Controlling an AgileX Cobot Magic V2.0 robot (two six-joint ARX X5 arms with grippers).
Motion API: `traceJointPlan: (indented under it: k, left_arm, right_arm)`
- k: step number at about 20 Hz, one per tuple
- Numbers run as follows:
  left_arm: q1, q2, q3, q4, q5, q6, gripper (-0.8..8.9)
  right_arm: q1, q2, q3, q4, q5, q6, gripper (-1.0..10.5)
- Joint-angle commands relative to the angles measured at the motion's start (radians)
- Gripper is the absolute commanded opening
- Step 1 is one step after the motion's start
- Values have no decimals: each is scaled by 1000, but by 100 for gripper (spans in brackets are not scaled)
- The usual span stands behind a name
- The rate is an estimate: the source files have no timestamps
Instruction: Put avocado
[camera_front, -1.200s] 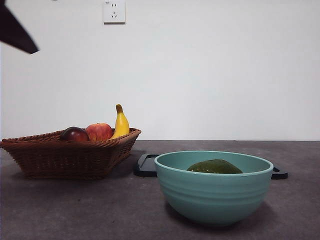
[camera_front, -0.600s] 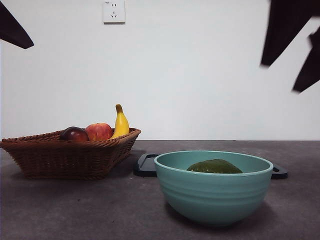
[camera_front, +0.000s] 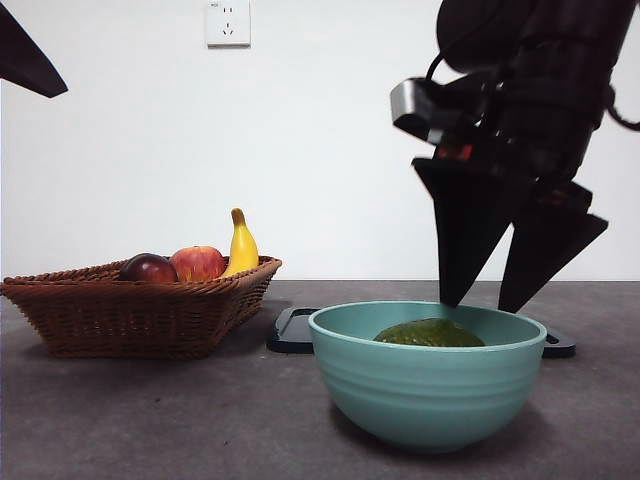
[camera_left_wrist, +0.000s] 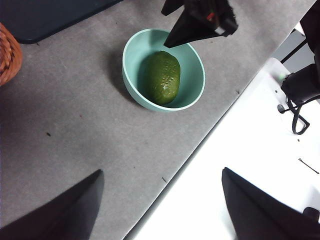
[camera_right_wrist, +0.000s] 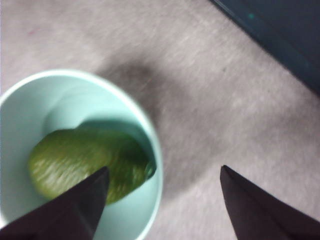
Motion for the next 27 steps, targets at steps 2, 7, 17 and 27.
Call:
traceJointPlan:
  k: [2,7,17,27]
  left_arm:
    - [-6,5,10,10,2,12,370]
    - [-6,5,10,11,2,13,370]
    - [-6,5,10,16,2,16,370]
    - [-6,5,10,18,2,16,370]
  right_arm:
    - [27,48,16,38,37,-14,256]
    - [42,90,16,83,42,-15,173]
    - [50,107,16,80,-3,-25,11]
    - [16,47,124,-14,-10,5,11]
